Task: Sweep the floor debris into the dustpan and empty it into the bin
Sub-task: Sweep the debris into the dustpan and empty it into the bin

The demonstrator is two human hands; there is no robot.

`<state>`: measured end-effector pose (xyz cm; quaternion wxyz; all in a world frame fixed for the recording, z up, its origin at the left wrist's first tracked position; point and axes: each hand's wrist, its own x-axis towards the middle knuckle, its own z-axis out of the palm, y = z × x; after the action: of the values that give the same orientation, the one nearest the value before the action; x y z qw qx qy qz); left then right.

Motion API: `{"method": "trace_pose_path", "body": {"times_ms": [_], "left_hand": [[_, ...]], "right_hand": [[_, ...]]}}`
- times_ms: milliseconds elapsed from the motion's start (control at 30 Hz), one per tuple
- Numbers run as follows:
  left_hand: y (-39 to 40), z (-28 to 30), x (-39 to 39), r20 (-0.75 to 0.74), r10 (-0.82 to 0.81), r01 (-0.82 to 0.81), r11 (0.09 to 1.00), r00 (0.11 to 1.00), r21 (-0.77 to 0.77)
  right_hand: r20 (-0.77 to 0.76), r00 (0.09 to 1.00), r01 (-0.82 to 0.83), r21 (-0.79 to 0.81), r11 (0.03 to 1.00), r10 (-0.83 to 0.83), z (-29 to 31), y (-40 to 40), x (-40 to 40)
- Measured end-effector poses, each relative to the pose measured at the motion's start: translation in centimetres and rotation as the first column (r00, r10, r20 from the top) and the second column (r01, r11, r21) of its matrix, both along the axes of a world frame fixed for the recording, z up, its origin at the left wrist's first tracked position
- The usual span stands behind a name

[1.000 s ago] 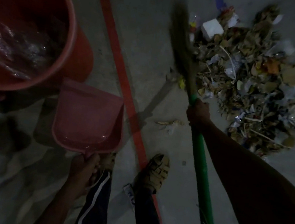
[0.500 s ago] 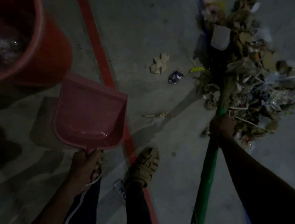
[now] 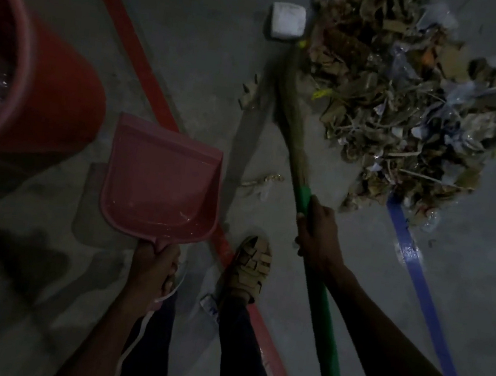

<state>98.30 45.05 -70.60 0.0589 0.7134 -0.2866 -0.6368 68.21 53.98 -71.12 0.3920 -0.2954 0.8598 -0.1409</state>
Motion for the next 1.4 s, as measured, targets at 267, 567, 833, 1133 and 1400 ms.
{"method": "trace_pose_path", "body": {"times_ms": [267,567,833,1133,1400], "left_hand": [[1.5,-0.3,0.2,0.016,-0.034,0.034,0.999,0.999,-0.009],[4.0,1.6,-1.1,0.074,-0.019,0.021,1.000,0.997,-0.020],[6.9,2.6,1.5,0.065,0.016,-0.016,1.000,0.998,-0.009],[10.4,8.1,8.0,0.088,-0.019,0.021,1.000,0.996,-0.021],[15.0,8.1,12.2,0.212,-0.020,0.012,0.999,0.977,0.039]], "right_hand": [[0.000,1.000,-0.029,0.211,0.977,0.030,-2.2,1.3,-1.8],[-0.344,0.937,0.159,0.243,0.957,-0.069,-0.1,4.2,-9.2],[-0.267,0.939,-0.197,0.102,0.975,0.217,1.0,9.8,-1.1],[-0.078,0.803,-0.538,0.335,0.774,0.592,2.0,19.2,7.8],[-0.359,0.928,0.022,0.328,0.945,0.103,2.4,21.0,5.7]]}}
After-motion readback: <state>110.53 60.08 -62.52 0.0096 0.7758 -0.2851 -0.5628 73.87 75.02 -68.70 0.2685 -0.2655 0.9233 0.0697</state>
